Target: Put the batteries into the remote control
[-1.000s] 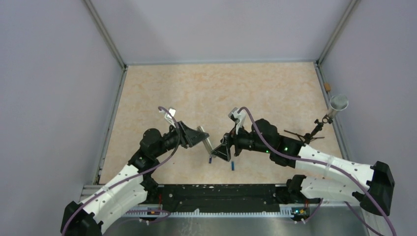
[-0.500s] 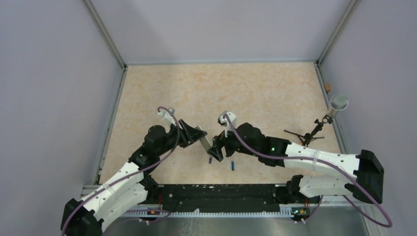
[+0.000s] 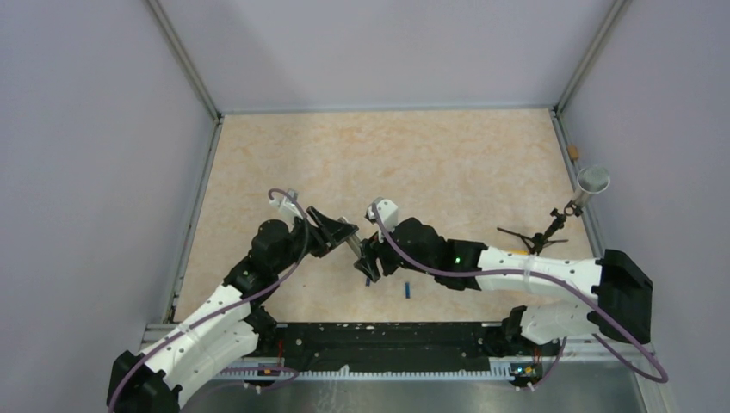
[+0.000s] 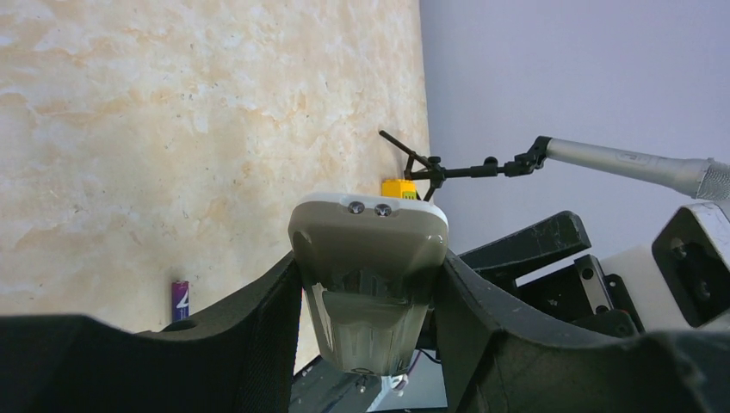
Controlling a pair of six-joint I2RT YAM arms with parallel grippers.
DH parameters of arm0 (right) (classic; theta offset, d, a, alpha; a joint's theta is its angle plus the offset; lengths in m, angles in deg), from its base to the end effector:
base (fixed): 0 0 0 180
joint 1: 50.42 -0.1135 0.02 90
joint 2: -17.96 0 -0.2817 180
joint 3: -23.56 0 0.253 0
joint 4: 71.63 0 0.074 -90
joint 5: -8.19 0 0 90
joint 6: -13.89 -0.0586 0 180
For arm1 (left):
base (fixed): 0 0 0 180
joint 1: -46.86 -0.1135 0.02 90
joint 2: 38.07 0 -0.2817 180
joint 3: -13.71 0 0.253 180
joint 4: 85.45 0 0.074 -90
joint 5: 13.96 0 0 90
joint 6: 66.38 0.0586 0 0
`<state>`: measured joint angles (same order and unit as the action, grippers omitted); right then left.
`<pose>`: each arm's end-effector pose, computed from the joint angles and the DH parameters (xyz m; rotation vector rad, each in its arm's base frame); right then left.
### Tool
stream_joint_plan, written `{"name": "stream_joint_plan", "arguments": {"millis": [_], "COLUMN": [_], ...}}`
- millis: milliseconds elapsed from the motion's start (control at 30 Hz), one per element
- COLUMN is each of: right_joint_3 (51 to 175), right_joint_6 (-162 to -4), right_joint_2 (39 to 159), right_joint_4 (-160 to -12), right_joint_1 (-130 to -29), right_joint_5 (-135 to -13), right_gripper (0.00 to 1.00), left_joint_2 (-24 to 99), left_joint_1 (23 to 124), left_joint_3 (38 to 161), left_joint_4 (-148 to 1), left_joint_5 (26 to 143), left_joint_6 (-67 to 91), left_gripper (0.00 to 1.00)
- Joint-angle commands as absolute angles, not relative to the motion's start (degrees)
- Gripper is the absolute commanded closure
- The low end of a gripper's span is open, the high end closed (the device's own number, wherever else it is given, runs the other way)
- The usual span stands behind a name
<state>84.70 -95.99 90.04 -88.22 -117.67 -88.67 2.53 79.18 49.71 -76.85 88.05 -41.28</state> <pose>0.1221 0.2730 0.2724 -0.7917 1.9993 0.8048 0.1508 -0.1098 0.2465 -0.4053 1.9880 -1.3429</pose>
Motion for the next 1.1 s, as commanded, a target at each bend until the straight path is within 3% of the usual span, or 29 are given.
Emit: {"name": "stream_joint_plan", "arguments": {"millis": [0, 433, 700, 800, 1067], "right_joint_3": [88.16, 88.02, 89.54, 90.08, 89.4], "right_joint_6": [-95.26, -95.15, -95.18, -95.4, -95.99], "right_joint_2": [91.07, 92.68, 94.72, 94.95, 94.3], "right_joint_4": [-84.11, -84.13, -85.92, -87.72, -88.32], "right_joint_1": [-118.64, -118.78, -118.83, -118.87, -118.87], "right_joint_5": [-89.75, -91.73, -93.05, -94.41, -95.71], "right_gripper": [0.38, 0.57, 0.98, 1.0, 1.0], "left_joint_2": [1.55, 1.43, 0.67, 0.45, -0.56], "left_joint_1": [78.81, 78.78, 78.82, 78.73, 78.68], "left_joint_3": [48.83, 48.22, 47.38, 47.21, 46.49], "left_joint_4": [-79.9, -81.37, -81.57, -81.35, -81.92], "left_joint_5": [87.29, 88.48, 88.55, 88.5, 88.65], "left_joint_6": [-43.61, -45.43, -45.73, -45.63, -45.18], "left_gripper": [1.0, 1.0, 1.0, 0.99, 0.47]}}
